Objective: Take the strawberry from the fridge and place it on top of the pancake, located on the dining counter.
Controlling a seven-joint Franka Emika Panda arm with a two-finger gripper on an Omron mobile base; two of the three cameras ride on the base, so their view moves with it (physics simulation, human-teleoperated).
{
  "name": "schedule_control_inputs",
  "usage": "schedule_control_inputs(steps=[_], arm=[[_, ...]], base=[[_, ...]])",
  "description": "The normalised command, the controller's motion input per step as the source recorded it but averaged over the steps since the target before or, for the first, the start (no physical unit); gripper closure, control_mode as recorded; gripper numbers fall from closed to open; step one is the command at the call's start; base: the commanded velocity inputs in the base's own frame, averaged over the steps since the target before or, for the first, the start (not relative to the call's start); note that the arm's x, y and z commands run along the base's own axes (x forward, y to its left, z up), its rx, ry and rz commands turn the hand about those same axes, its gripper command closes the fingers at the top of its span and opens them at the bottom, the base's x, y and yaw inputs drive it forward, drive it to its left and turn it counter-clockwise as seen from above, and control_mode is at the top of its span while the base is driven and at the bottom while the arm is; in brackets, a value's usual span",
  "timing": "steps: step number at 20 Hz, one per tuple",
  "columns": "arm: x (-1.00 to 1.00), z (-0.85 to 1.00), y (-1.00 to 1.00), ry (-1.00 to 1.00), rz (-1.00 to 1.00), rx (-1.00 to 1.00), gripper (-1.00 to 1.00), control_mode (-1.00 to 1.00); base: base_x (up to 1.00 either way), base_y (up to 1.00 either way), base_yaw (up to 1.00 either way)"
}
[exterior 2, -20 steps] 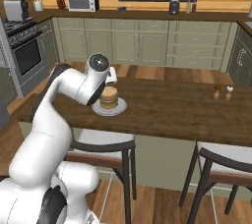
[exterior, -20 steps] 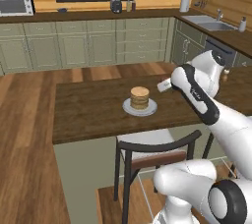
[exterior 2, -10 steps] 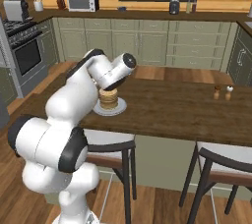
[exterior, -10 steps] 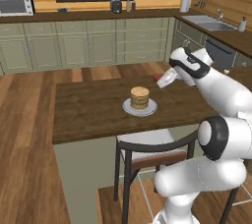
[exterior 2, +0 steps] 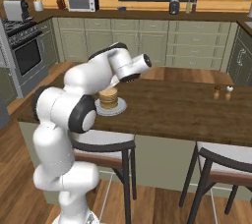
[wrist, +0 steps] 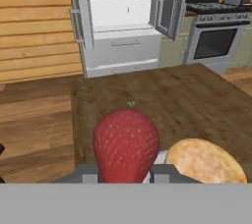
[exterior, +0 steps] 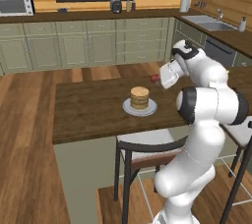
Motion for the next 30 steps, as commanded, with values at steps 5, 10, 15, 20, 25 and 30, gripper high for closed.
schedule_control_inputs(steps=[5,10,15,20,25,30], arm=[[0.34,-0.08,0.3,0.04,0.04,-0.05,1.0,-1.0],[0.43,-0.4,0.01,0.0,0.17,0.01,1.0,-1.0],[0.45,-0.6,0.03,0.0,0.13,0.0,1.0,-1.0],[0.6,-0.09,0.0,0.05,0.14,0.0,1.0,-1.0],[0.45,-0.09,0.09,0.01,0.07,0.0,1.0,-1.0],[0.19,-0.34,0.07,0.02,0.04,0.0,1.0,-1.0]], base=[[0.0,0.0,0.0],[0.0,0.0,0.0],[0.0,0.0,0.0],[0.0,0.0,0.0],[0.0,0.0,0.0],[0.0,0.0,0.0]])
